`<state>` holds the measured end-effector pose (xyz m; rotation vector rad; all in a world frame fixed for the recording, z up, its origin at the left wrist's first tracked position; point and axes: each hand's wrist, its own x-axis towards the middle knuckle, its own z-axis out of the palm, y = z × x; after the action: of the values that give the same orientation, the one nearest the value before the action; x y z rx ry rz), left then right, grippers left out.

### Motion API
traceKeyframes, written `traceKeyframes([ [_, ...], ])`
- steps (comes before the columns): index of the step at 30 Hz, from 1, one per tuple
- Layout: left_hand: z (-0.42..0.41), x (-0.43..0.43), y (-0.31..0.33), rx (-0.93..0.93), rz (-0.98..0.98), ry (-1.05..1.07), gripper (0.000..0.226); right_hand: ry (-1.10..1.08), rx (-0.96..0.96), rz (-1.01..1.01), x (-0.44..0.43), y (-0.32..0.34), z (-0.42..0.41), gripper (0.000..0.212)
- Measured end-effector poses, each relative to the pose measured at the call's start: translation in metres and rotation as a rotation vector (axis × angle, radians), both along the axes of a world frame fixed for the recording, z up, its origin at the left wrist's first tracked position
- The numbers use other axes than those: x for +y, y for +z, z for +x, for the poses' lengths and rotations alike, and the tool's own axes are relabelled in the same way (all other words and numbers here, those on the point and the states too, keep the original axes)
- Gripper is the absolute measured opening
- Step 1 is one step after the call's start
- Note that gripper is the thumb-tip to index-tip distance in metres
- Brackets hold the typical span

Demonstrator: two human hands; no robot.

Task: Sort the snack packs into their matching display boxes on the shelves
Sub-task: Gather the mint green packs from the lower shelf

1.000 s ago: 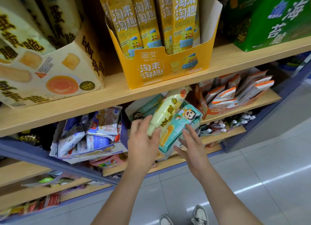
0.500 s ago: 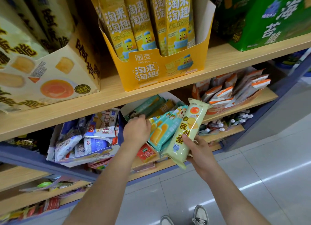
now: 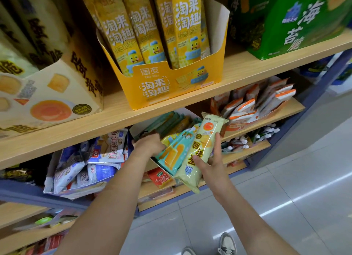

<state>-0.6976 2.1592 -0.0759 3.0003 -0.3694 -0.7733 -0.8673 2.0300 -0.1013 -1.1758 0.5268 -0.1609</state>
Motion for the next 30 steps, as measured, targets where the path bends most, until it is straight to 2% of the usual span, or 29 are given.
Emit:
traceKeyframes([
  [3,-0.005,0.0,-0.005,-0.084,-0.089,-0.021,0.026,0.069,-0.035,-0.027,0.002,0.002,-0.001,0.071],
  [5,-0.006,0.001,-0.007,-0.046,-0.119,-0.005,0.032,0.112,-0.018,-0.075,0.003,0.004,0.001,0.05],
  [7,-0.007,0.004,-0.006,-0.099,-0.193,0.03,0.039,0.129,0.008,-0.095,0.002,0.004,0.002,0.04],
  [10,-0.019,0.011,0.009,-0.278,-0.472,0.133,0.036,0.144,0.03,-0.125,0.001,0.006,0.005,0.034],
  [12,-0.034,0.018,0.014,-0.312,-0.627,0.272,0.037,0.134,0.044,-0.125,0.0,0.006,0.009,0.031],
  [15,-0.067,0.03,0.017,-0.116,-1.087,0.628,0.029,0.098,0.07,-0.116,0.001,0.009,0.012,0.029],
  [17,-0.097,0.029,0.02,0.007,-1.247,0.76,0.022,0.093,0.104,-0.094,0.0,0.015,0.013,0.023],
  [19,-0.126,0.021,0.019,0.043,-1.274,0.703,0.028,0.12,0.14,-0.023,-0.002,0.024,0.01,0.022],
  [22,-0.153,0.003,0.018,0.073,-1.268,0.534,0.018,0.169,0.135,0.023,-0.007,0.033,0.003,0.047],
  [26,-0.156,-0.003,0.02,0.059,-1.202,0.418,0.023,0.114,0.094,0.031,-0.01,0.039,-0.005,0.031],
  [30,-0.152,0.005,0.043,-0.014,-1.195,0.403,0.025,0.122,0.073,-0.069,-0.016,0.048,-0.011,0.036],
])
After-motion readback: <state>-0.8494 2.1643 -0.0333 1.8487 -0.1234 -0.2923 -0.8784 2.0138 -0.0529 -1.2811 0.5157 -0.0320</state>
